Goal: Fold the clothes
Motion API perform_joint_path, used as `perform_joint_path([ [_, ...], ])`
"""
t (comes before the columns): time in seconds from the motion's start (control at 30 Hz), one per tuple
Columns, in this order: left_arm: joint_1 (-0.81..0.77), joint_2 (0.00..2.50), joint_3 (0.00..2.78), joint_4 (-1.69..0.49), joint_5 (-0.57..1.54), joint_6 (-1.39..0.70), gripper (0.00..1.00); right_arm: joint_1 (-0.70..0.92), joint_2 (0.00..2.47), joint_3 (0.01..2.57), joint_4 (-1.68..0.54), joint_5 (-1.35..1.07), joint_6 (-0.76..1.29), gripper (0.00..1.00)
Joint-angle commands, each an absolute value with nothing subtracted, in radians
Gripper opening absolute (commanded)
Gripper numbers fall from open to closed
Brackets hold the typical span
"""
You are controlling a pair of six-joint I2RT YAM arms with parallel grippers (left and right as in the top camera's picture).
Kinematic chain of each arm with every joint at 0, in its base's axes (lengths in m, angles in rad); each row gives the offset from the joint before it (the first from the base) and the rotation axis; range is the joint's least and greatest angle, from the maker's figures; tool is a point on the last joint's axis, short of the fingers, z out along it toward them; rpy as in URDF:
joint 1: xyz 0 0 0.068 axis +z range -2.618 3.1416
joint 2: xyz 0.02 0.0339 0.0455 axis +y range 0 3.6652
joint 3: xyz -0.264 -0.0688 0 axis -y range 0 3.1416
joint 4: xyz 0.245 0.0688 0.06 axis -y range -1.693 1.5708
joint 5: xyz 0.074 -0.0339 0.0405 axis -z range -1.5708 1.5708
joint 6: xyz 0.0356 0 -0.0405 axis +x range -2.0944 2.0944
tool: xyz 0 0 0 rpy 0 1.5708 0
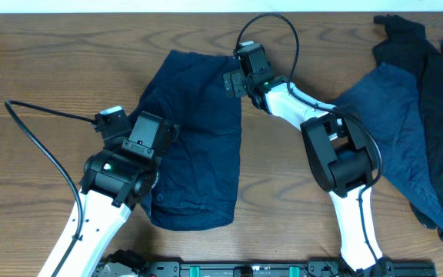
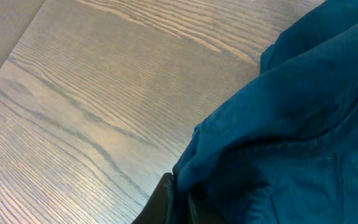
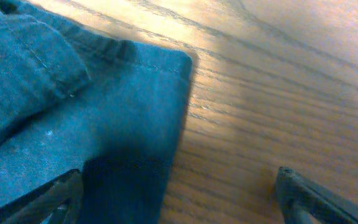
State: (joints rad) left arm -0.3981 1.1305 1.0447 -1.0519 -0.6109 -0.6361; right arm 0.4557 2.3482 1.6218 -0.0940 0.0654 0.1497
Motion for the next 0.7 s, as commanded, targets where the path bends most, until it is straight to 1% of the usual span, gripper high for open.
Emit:
perform_joint_path([
  [0.0,-0.391,1.127,1.049,-1.058,-0.648,-0.657,0.06,0.465,2.389,1.636,-0.102,0.012,0.097,0.82],
  [0.07,-0.391,1.127,1.049,-1.058,-0.648,-0.657,0.06,0.475,2.404,1.636,-0.106,0.014,0.088,0.72],
  [0.13,-0.391,1.127,1.049,-1.058,-0.648,-0.657,0.06,0.486,2.415,1.636,-0.11,0.014,0.088,0.56],
  [0.17,-0.391,1.127,1.049,-1.059,-0.648,-0.657,0.06,0.49,2.418,1.636,-0.111,0.014,0.088,0.47],
  [0.23,-0.391,1.127,1.049,-1.059,-0.648,-0.657,0.06,0.493,2.42,1.636,-0.124,0.033,0.089,0.22],
  [0.27,-0.391,1.127,1.049,-1.059,-0.648,-0.656,0.06,0.493,2.42,1.636,-0.129,0.047,0.095,0.13],
  [0.3,-0.391,1.127,1.049,-1.059,-0.648,-0.656,0.06,0.493,2.42,1.636,-0.133,0.064,0.1,0.01],
  [0.43,-0.391,1.127,1.049,-1.06,-0.647,-0.656,0.06,0.483,2.411,1.636,-0.183,0.12,0.101,0.01],
  [0.57,-0.39,1.128,1.049,-1.061,-0.649,-0.656,0.06,0.452,2.357,1.636,-0.319,0.242,0.177,0.01],
  [0.67,-0.361,1.128,1.049,-1.06,-0.65,-0.656,0.06,0.403,2.282,1.636,-0.448,0.34,0.207,0.01],
])
